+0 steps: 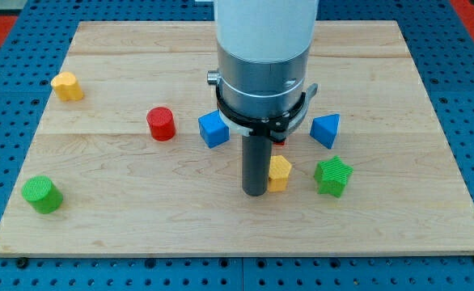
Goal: Slide the green circle slightly right
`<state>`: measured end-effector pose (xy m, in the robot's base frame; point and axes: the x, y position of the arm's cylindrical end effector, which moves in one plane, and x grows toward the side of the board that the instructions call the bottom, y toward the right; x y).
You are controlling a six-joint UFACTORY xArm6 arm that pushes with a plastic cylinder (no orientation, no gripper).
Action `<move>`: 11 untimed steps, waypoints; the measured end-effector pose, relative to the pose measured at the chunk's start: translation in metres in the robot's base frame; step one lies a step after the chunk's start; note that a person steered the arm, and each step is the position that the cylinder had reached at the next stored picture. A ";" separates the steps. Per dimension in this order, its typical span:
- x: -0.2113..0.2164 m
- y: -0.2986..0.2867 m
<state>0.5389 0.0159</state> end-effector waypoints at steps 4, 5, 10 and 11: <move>-0.074 -0.320; -0.051 -0.321; 0.027 -0.274; 0.023 -0.244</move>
